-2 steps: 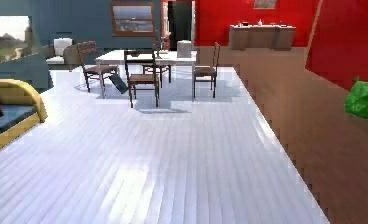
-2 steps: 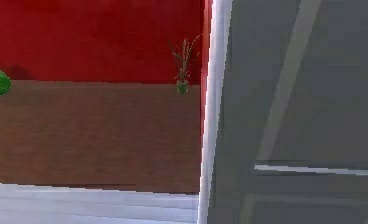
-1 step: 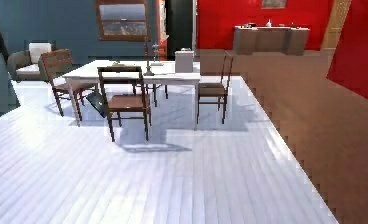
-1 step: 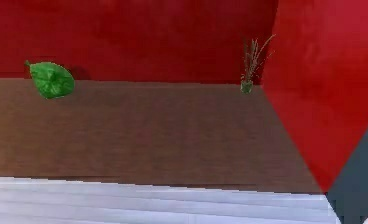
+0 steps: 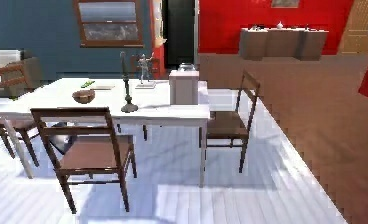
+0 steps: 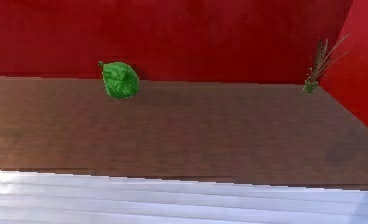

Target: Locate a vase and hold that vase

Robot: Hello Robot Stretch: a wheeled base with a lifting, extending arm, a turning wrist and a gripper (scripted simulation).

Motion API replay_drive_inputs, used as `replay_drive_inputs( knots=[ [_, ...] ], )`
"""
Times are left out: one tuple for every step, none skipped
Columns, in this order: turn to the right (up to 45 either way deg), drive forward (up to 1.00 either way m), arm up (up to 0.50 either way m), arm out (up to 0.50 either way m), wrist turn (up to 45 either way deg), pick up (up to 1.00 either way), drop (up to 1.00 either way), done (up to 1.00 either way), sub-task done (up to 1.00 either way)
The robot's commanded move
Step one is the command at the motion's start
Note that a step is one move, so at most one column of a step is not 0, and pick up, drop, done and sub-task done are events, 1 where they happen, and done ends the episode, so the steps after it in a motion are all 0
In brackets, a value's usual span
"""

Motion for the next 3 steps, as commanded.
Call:
replay_drive_inputs(
  knots=[
    [3.0,0.00,0.00,0.00,0.0,0.00,0.00,0.00,0.00],
    [0.0,1.00,0.00,0.00,0.0,0.00,0.00,0.00,0.00],
    [0.0,0.05,0.00,0.00,0.0,0.00,0.00,0.00,0.00]
  ],
)
